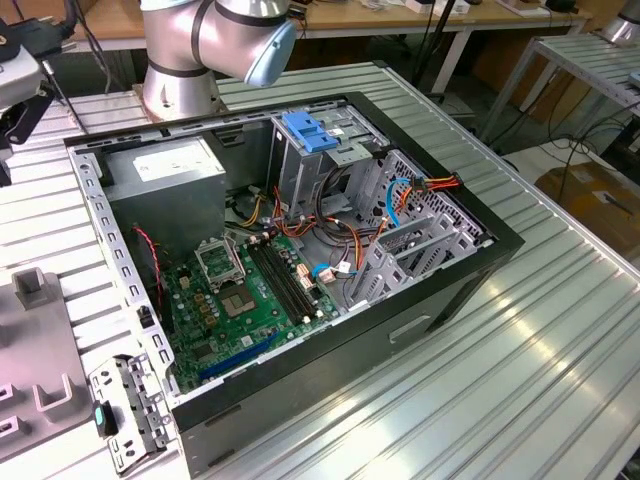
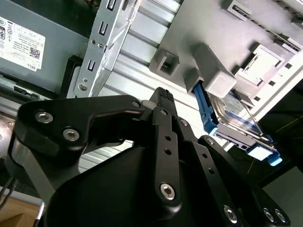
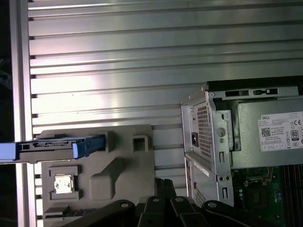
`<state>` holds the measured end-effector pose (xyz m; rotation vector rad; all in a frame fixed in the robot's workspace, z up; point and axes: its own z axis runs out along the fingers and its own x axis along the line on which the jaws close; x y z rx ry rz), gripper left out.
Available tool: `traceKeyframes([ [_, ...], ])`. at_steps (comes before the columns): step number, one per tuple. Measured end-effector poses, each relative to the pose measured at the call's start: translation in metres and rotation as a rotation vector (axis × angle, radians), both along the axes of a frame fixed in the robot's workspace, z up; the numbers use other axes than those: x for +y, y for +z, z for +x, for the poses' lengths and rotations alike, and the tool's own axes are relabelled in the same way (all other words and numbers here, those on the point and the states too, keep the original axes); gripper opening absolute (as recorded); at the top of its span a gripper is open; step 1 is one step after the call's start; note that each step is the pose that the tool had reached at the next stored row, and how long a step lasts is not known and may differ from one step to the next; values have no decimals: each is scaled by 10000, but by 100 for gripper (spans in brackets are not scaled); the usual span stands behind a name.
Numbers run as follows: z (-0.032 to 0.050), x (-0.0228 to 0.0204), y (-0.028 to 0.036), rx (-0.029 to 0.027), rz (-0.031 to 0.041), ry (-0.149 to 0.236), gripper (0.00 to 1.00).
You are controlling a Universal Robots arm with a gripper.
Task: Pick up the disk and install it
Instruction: 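Reach for the disk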
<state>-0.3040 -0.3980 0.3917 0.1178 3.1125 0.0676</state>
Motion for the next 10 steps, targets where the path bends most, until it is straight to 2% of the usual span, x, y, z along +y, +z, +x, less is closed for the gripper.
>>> traceKeyframes([
  [3, -79, 36, -2, 0, 0, -2, 11],
  [5, -167, 60, -4, 0, 0, 0, 11],
  [10, -298, 72, -5, 1, -1, -2, 11],
])
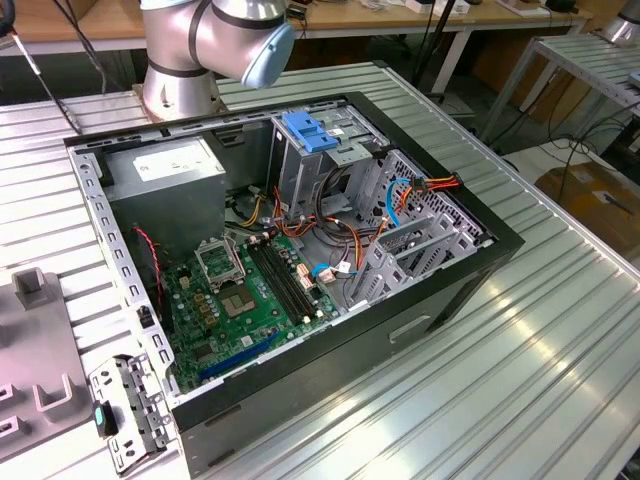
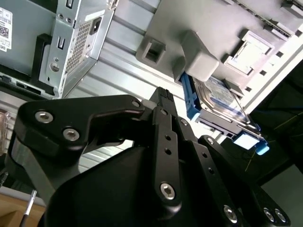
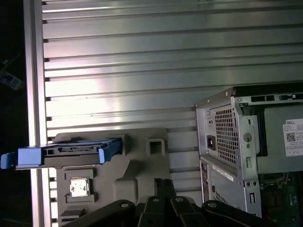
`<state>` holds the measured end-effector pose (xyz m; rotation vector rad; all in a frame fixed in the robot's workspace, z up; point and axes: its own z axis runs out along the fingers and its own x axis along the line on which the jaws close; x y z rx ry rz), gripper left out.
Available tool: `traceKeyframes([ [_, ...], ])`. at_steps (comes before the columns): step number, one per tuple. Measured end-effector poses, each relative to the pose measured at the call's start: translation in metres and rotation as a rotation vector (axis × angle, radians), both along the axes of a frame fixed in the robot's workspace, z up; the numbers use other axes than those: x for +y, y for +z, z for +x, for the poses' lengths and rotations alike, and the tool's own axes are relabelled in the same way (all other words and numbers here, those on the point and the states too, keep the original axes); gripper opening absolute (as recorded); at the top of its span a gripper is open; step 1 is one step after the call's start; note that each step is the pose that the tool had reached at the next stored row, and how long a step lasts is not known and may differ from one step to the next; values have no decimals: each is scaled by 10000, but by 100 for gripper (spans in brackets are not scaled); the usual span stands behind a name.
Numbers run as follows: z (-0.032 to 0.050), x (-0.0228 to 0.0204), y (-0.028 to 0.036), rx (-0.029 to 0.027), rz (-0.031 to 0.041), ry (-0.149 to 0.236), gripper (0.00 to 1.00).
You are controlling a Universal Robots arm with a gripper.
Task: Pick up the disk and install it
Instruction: 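Reach for the disk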
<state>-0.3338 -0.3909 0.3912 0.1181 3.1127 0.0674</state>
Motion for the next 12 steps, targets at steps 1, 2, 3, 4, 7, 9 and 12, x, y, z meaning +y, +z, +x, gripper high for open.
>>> traceKeyframes([
  [1, -29, 0, -1, -1, 1, 1, 11],
  [2, -62, 0, -1, -2, 1, 1, 11],
  [3, -88, 1, -1, -2, 2, 1, 11],
  [4, -123, 1, -1, -2, 1, 2, 11],
  [7, -231, 1, -2, -1, 1, 0, 11],
  [9, -260, 1, -3, -2, 1, 0, 11],
  [12, -263, 1, -2, -2, 1, 2, 11],
])
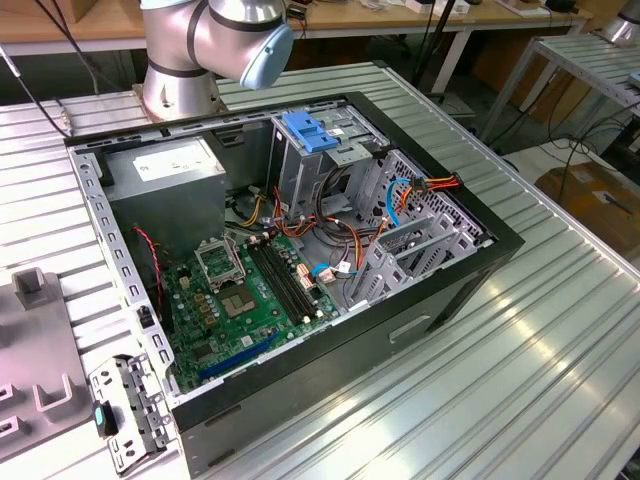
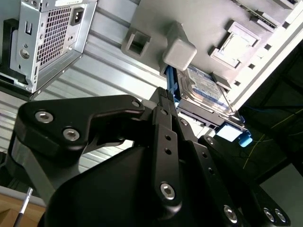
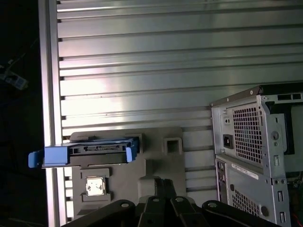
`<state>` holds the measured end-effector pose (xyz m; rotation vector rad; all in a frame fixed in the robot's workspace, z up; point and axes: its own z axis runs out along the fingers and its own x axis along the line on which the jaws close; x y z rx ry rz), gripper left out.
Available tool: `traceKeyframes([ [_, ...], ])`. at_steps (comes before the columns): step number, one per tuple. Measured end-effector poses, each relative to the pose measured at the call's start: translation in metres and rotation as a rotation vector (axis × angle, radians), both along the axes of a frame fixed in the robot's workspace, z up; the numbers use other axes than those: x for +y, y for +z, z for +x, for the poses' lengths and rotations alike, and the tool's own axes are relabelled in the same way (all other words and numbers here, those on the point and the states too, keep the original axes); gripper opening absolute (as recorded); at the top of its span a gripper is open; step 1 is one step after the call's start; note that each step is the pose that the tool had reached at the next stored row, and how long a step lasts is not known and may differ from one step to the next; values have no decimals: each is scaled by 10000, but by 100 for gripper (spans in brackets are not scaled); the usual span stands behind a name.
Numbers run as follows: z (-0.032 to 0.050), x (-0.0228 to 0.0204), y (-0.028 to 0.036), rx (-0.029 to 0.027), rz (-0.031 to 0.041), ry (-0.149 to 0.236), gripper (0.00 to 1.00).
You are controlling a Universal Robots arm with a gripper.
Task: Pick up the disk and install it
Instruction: 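Reach for the disk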
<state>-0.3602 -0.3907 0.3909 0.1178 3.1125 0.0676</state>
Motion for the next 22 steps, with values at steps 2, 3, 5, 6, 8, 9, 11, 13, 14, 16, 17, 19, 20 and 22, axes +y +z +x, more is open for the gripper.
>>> traceKeyframes([
  [2, -2, 0, 0, 0, 0, -1, 11],
  [3, -2, 0, 0, 0, 0, -1, 11],
  [5, -2, 0, 0, 0, 0, -1, 11],
  [6, -2, 0, 0, 0, 0, -1, 11],
  [8, -3, 0, 0, 0, 0, -2, 11],
  [9, -3, 0, 0, 0, 0, -1, 11],
  [11, -5, 0, 0, 0, 0, -2, 11],
  [13, -16, 0, 0, 0, 0, -3, 11],
  [14, -25, 0, 0, 0, 0, -2, 11],
  [16, -50, 0, 0, 0, 0, -2, 11],
  [17, -66, 0, 0, 0, 0, -1, 11],
  [19, -112, 0, 0, 0, 0, -2, 11],
  [20, -143, 0, 0, 0, 0, -1, 11],
  [22, -195, 0, 0, -1, 0, -1, 11],
])
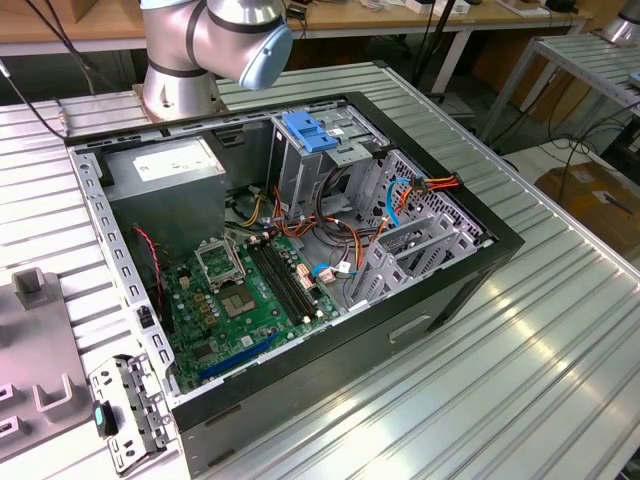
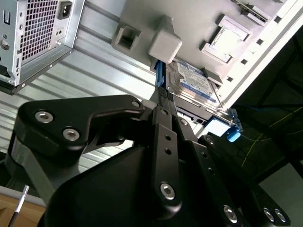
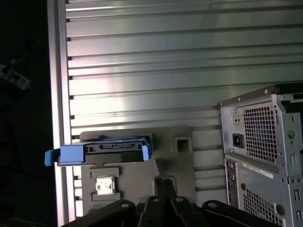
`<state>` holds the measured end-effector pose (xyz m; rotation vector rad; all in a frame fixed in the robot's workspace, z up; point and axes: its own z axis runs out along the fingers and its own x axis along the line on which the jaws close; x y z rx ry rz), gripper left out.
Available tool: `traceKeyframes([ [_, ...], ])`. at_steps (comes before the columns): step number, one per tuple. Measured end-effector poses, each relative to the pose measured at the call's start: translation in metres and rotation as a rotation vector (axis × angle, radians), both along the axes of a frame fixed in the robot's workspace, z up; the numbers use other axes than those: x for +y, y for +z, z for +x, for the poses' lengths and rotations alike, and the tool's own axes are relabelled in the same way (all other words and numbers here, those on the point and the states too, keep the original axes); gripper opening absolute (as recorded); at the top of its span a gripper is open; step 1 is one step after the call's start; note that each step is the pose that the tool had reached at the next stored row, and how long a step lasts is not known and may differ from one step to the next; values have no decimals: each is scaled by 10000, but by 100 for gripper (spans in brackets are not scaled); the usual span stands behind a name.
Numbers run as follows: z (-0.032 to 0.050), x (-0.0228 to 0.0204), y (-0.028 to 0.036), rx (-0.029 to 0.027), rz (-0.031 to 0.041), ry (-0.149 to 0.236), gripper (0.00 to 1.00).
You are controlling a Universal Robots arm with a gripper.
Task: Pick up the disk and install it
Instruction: 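Reach for the disk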
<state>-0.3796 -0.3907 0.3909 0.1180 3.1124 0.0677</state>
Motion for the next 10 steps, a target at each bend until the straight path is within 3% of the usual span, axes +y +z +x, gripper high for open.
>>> traceKeyframes([
  [10, -178, 0, 0, 0, 0, -1, 11],
])
